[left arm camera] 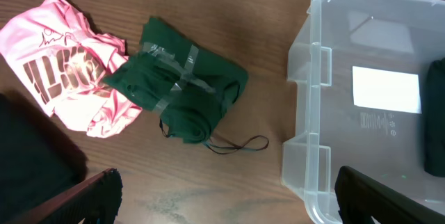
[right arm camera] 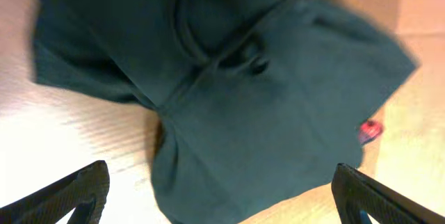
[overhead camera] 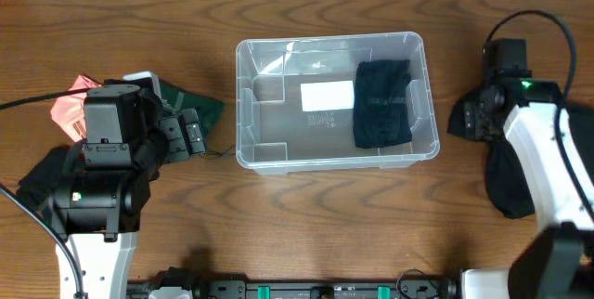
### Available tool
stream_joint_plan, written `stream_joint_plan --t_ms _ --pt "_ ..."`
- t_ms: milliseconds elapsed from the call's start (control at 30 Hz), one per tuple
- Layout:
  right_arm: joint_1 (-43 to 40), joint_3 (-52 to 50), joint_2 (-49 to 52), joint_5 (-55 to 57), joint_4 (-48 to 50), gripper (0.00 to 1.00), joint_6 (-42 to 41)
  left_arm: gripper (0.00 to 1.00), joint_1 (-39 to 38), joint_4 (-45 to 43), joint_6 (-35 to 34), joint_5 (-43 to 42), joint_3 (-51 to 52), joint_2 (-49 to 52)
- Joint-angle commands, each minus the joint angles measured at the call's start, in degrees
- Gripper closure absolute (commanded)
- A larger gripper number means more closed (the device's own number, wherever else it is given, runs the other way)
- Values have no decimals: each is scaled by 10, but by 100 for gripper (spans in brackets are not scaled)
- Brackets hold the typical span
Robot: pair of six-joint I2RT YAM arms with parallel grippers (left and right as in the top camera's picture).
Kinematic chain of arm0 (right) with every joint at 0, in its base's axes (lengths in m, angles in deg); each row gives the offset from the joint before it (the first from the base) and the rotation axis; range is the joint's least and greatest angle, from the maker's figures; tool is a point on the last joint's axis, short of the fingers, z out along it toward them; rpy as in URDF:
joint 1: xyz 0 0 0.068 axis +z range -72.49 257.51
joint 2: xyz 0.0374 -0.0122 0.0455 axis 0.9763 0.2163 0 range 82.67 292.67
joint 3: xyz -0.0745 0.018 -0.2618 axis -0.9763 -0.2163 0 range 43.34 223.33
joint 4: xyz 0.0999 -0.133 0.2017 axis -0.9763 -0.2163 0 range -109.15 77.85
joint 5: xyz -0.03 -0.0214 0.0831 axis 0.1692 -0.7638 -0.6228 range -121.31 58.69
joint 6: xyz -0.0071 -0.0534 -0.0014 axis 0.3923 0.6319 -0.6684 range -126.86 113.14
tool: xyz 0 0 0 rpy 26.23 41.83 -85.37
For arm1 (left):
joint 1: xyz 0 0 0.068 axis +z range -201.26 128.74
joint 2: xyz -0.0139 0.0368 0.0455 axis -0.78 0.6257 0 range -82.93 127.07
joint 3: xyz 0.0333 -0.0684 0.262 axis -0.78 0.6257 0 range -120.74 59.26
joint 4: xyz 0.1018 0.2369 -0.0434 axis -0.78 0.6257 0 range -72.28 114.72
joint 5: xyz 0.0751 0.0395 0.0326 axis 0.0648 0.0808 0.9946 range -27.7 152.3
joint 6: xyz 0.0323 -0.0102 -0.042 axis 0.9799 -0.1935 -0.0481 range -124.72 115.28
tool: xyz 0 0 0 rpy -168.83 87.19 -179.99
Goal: Pack container
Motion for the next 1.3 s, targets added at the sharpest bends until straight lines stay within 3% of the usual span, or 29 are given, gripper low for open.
stream_joint_plan --t_ms 0,267,367,433,500,533,567,800,1067,1267 --pt "-16 -5 42 17 7 1 7 2 -2 3 5 2 -13 0" --pt "-55 -5 155 21 35 1 0 2 -2 3 5 2 -13 0" --pt "-66 -5 182 21 37 7 -21 2 -2 2 5 3 -13 0" --pt "-70 -5 188 21 40 24 -33 2 -2 3 5 2 -13 0" --pt "-70 -3 187 21 41 60 -38 2 -2 3 5 2 -13 0" --pt "-70 1 185 21 40 85 -39 2 -2 3 5 2 -13 0" --pt "-68 6 182 21 36 99 -45 2 -2 2 5 2 -13 0" --pt "-36 75 97 21 -5 99 -62 2 -2 3 5 3 -13 0" --pt "27 167 -71 19 -3 99 -3 2 -2 3 5 2 -13 0" --pt "126 199 -137 -102 13 99 52 2 -2 2 5 2 -13 0"
